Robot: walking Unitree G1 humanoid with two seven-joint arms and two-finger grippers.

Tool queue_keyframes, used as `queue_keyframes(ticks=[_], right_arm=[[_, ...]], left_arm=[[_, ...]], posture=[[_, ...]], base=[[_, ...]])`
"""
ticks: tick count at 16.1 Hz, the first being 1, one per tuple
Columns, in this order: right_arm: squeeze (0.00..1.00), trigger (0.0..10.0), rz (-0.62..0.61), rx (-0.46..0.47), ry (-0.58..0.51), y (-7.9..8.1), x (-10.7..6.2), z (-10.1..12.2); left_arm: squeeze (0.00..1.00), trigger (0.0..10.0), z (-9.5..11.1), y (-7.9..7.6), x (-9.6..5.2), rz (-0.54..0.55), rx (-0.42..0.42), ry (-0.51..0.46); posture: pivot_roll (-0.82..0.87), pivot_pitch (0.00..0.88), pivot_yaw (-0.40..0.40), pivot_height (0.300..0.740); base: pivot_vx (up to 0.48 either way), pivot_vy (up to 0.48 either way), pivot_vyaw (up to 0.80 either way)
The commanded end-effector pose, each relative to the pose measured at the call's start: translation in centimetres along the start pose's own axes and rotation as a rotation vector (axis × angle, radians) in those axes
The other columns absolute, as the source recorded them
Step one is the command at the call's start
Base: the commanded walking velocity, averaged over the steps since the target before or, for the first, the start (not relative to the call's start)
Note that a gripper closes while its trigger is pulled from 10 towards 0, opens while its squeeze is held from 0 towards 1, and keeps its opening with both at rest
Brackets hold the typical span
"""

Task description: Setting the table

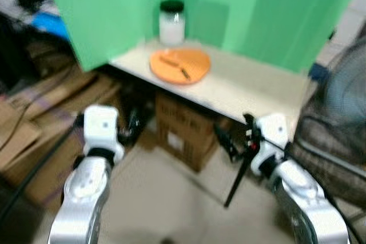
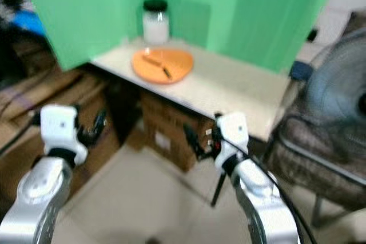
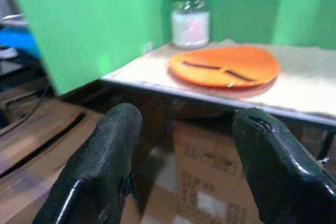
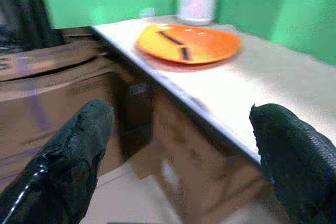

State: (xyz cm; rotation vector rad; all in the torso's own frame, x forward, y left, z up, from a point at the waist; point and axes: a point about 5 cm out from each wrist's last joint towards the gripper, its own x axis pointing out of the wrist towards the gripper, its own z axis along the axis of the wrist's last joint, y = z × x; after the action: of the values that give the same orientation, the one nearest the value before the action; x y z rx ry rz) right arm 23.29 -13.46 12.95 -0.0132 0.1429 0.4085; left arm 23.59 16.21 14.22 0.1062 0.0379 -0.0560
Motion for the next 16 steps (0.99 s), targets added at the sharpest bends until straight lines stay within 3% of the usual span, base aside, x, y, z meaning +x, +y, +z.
queue_keyframes(ticks=[1,4,6,13,16], right_arm=[[1.00,10.0,-0.033,-0.005,-0.009,-0.8,0.0,0.2],[1.00,10.0,-0.007,0.016,-0.015,-0.8,0.0,0.5],[1.00,10.0,-0.003,-0.031,0.007,-0.9,-0.1,0.2],[1.00,10.0,-0.041,-0.007,0.007,-0.6,-0.9,-0.2],[1.00,10.0,-0.029,0.007,0.013,-0.5,-0.4,-0.4]], left_arm=[[0.00,10.0,0.4,-0.6,0.2,-0.023,-0.007,-0.019],[0.00,10.0,0.2,-0.7,0.0,-0.008,-0.035,-0.017],[0.00,10.0,-0.4,-0.6,-0.4,0.002,-0.016,0.004],[0.00,10.0,0.1,-0.4,-0.6,-0.033,0.009,-0.005],[0.00,10.0,0.0,-0.4,-0.5,-0.055,0.030,0.002]], posture=[[-0.02,0.000,-0.011,0.740],[-0.02,0.007,-0.027,0.740],[-0.03,0.013,-0.031,0.740],[-0.01,0.009,0.002,0.740],[0.02,0.011,-0.006,0.740]], base=[[0.330,0.000,0.00],[0.323,0.000,0.00],[0.321,0.000,0.00],[0.319,0.000,0.00],[0.311,0.000,-0.17]])
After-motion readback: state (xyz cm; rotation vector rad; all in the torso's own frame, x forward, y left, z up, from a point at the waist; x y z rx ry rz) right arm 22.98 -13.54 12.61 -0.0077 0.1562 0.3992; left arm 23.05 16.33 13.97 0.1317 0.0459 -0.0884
